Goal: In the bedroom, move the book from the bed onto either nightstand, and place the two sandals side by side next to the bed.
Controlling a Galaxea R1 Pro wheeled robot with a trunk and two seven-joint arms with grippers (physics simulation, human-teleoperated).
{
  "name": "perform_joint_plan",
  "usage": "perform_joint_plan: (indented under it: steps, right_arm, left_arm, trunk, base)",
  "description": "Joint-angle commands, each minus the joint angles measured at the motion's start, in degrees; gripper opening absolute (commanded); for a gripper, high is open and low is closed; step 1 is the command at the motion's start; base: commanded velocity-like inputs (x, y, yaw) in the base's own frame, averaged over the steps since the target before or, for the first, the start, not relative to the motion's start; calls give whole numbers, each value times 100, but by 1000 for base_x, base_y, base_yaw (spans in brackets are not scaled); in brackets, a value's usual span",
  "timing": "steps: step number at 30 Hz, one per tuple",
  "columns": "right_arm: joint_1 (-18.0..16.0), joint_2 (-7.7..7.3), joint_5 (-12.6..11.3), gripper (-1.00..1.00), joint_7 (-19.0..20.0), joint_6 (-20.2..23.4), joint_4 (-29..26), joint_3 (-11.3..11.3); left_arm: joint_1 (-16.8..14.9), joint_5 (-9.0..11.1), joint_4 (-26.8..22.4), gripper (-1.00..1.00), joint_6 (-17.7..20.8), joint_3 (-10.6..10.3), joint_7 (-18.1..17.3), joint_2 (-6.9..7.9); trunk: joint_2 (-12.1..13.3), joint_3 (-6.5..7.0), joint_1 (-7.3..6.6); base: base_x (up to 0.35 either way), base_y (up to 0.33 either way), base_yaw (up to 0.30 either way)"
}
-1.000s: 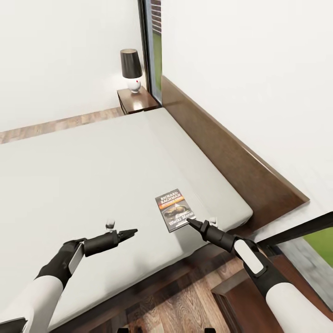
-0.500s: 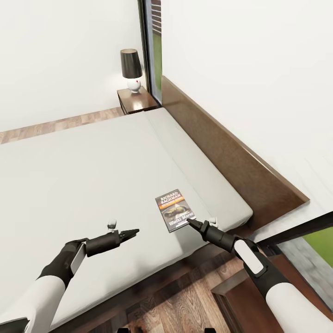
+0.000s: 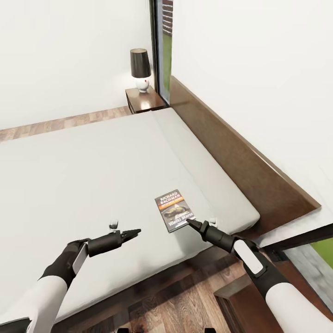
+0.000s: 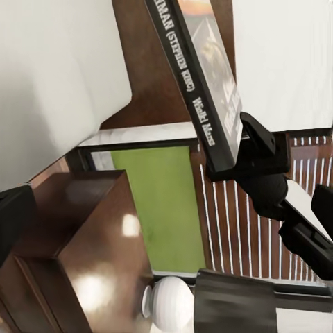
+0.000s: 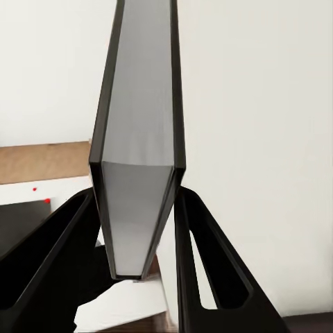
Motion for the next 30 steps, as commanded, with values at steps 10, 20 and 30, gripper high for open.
perform_joint_plan:
  steps: [10,20,30]
  right_arm:
    - [-3,-5,-48,-100,-4,28,-3,16]
    - [-3,-5,-49,-100,-4,28,-3,24]
    - [-3,-5,-52,-100,-11,28,-3,24]
  left_arm:
    - [-6,8,111,100,54,12,-20,-5]
    - [-2,1,231,100,57,14,-17,-5]
    - [-3,1,233,100,54,14,-14,-5]
  trunk:
    - [-7,-6,2]
    - [-7,-6,2]
    - [-7,-6,2]
  base:
    - [0,0,293]
    - [-64,0,294]
    - [-129,0,294]
